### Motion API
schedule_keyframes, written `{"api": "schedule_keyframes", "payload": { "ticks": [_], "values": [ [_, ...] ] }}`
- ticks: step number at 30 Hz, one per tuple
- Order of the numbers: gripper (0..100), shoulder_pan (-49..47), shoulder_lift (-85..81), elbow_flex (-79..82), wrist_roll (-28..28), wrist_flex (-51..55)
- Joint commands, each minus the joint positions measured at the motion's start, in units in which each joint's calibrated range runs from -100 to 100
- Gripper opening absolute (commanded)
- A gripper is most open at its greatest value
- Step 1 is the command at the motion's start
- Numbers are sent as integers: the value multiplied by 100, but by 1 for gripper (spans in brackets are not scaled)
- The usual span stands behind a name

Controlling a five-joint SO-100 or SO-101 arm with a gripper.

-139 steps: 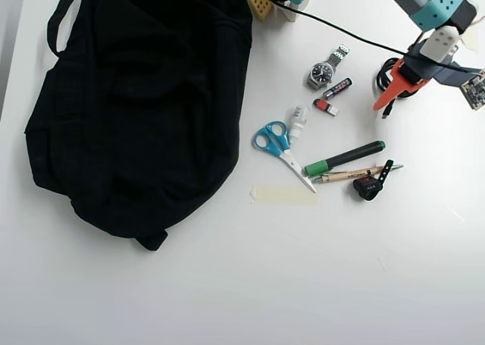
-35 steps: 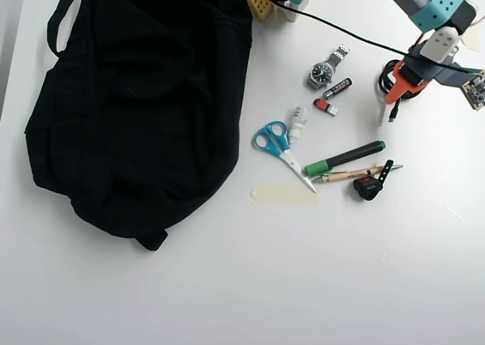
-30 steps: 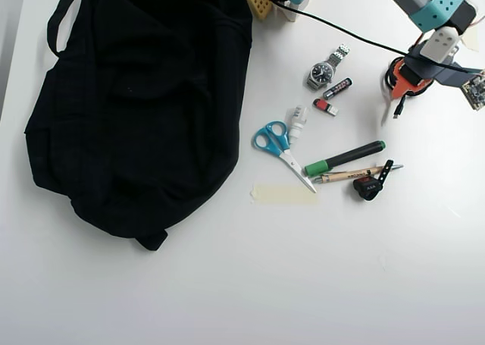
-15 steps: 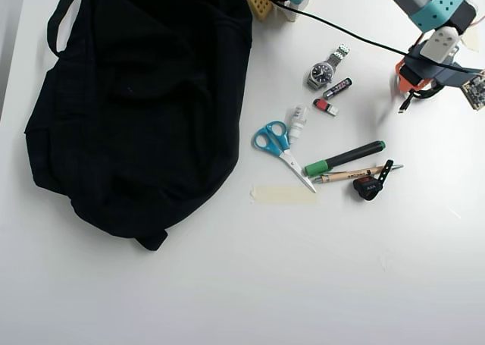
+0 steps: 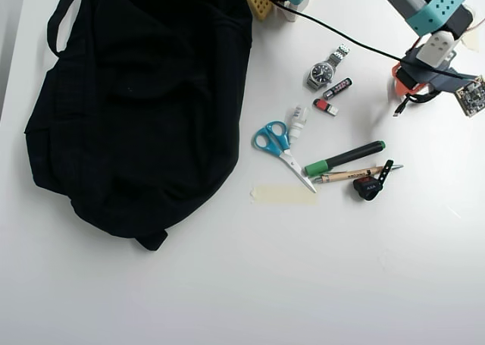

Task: Put the usbc cable into the black bag

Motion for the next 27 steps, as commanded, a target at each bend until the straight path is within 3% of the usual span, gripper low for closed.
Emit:
{"api": "schedule_keyframes", "payload": {
  "ticks": [1, 27],
  "values": [
    [2, 99, -311, -416, 25, 390],
    [2, 346, -3506, 24, -22, 1191]
  ]
}}
